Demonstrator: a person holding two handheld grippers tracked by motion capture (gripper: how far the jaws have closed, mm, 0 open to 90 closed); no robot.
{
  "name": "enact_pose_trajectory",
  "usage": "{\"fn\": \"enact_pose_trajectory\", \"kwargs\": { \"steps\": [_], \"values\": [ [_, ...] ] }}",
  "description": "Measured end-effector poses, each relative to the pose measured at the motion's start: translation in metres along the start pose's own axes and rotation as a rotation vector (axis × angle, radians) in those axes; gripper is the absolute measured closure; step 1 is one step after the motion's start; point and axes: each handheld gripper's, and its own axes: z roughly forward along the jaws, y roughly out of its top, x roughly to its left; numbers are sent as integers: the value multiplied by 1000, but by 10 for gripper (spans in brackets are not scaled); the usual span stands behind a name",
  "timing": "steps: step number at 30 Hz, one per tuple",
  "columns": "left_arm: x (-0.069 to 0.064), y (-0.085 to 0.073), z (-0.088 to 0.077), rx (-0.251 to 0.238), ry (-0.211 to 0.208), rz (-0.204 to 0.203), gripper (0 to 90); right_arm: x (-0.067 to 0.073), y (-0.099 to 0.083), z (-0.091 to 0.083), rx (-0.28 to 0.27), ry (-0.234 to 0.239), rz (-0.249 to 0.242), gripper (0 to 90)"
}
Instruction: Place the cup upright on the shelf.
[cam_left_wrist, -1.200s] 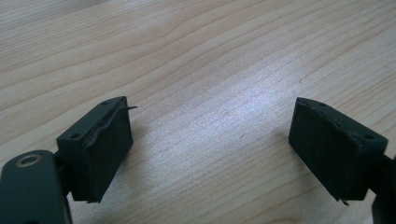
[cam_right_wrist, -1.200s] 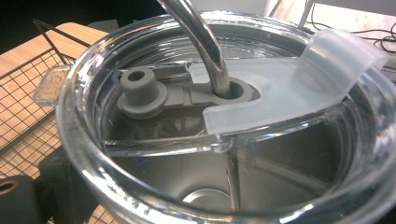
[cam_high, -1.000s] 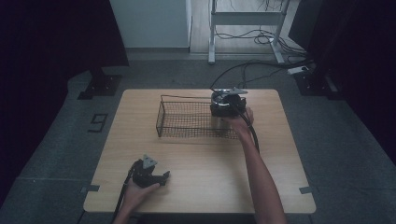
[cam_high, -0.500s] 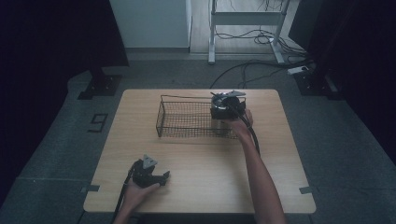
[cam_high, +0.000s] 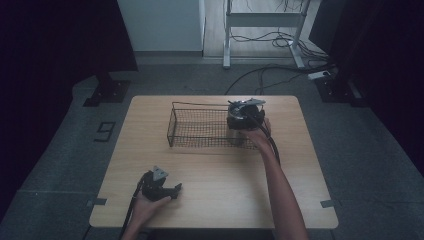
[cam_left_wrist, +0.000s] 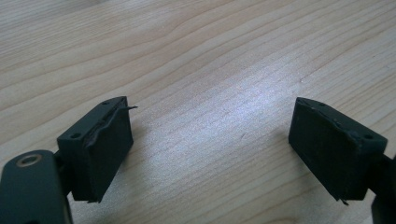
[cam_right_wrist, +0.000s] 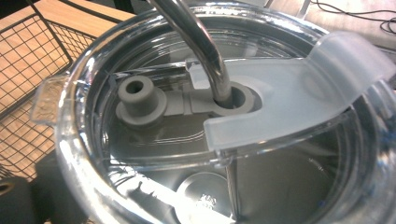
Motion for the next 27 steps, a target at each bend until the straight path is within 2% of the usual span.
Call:
{"fn": "enact_pose_trajectory", "kwargs": {
  "steps": [10,15,21,27],
  "values": [
    [0,0,0,1,0,1,136,1,2,-11,-60,-3,23,0],
    [0,0,0,2,0,1,136,0,3,-23,-100,-18,20,0],
    [0,0,0,1,0,1,136,3,4,-35,-117,-27,-10,0],
    [0,0,0,1,0,1,136,5,8,-46,-158,-15,-6,0]
  ]
}}
